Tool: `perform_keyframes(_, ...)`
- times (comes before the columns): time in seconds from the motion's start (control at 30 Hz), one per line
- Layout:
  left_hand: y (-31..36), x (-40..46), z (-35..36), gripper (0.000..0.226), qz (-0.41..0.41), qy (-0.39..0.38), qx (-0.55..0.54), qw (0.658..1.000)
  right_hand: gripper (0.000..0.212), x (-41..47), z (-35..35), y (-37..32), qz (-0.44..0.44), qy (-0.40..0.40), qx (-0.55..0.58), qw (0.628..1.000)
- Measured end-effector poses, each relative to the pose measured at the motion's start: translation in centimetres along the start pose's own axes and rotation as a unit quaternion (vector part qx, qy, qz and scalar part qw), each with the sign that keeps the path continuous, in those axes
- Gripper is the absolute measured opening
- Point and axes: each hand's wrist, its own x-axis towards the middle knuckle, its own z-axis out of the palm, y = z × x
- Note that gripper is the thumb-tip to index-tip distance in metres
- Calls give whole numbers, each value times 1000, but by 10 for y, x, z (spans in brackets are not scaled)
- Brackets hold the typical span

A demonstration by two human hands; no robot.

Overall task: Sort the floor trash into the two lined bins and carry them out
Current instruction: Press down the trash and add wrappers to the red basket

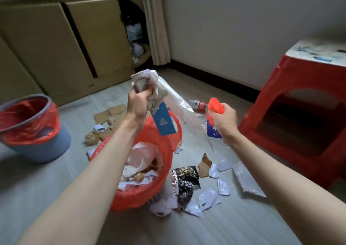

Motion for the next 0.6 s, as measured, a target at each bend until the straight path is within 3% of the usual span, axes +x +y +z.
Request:
perform_keyframes(0.23, 39, 4, -87, 26, 37, 24, -28, 999, 19, -27, 82, -58, 31, -182, 109, 977)
perform_keyframes(0.43, 28, -1, -138, 16, 31, 74, 15, 997, 18, -59, 150, -41, 23, -294, 2, 956)
perform_keyframes(0.6, -8, -12, -158, 21, -49, 111, 117, 986, 25, -72, 173, -10, 61, -335, -46, 939)
